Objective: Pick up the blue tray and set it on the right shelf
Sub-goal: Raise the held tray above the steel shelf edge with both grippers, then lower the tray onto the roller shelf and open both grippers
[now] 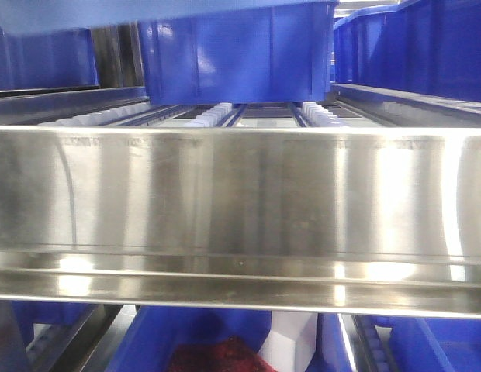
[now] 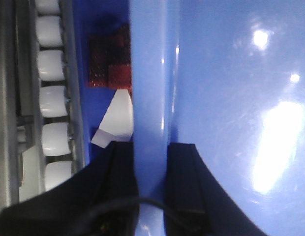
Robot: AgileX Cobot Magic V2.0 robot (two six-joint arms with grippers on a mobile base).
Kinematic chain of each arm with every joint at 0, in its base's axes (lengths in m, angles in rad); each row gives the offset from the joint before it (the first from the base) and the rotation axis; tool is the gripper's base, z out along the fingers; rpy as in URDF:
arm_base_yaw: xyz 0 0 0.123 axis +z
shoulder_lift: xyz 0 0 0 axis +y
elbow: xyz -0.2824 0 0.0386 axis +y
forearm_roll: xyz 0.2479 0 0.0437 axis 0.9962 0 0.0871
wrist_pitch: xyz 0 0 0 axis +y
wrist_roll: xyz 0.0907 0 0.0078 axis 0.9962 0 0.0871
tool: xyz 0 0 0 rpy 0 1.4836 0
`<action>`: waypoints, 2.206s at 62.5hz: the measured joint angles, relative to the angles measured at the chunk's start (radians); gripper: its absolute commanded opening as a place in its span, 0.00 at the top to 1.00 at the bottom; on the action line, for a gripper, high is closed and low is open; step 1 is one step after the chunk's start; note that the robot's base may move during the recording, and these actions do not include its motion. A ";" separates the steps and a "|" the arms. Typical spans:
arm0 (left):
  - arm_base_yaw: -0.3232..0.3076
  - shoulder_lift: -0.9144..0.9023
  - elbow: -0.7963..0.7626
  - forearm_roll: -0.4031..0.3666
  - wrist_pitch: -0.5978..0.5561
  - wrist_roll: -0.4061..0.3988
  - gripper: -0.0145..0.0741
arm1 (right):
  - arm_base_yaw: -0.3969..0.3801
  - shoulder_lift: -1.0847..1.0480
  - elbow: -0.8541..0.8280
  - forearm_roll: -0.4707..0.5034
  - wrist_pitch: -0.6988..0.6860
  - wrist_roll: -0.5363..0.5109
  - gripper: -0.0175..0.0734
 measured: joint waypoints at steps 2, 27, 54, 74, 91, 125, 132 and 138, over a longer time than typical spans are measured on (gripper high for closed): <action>0.000 0.008 0.000 -0.003 0.000 0.000 0.89 | 0.000 0.000 0.000 0.000 0.002 0.000 0.74; 0.000 0.090 -0.004 -0.065 -0.006 0.009 0.89 | -0.003 0.000 0.005 -0.020 0.007 -0.002 0.74; 0.000 0.091 -0.073 -0.062 0.007 0.013 0.89 | -0.005 0.000 0.005 -0.034 0.007 -0.002 0.74; 0.023 0.091 -0.075 -0.026 0.016 0.019 0.89 | -0.008 0.081 0.005 -0.003 0.005 0.000 0.74; 0.079 0.105 -0.075 -0.002 0.021 0.039 0.88 | -0.010 0.266 0.005 0.035 -0.046 0.003 0.70; 0.084 0.155 -0.076 -0.024 0.002 0.090 0.21 | 0.000 0.334 0.003 0.045 -0.070 -0.047 0.12; 0.084 0.148 -0.076 -0.024 0.000 0.090 0.24 | 0.000 0.309 0.003 0.045 -0.071 -0.047 0.15; 0.084 0.116 -0.076 -0.024 0.000 0.090 0.31 | 0.000 0.256 0.003 0.045 -0.077 -0.047 0.26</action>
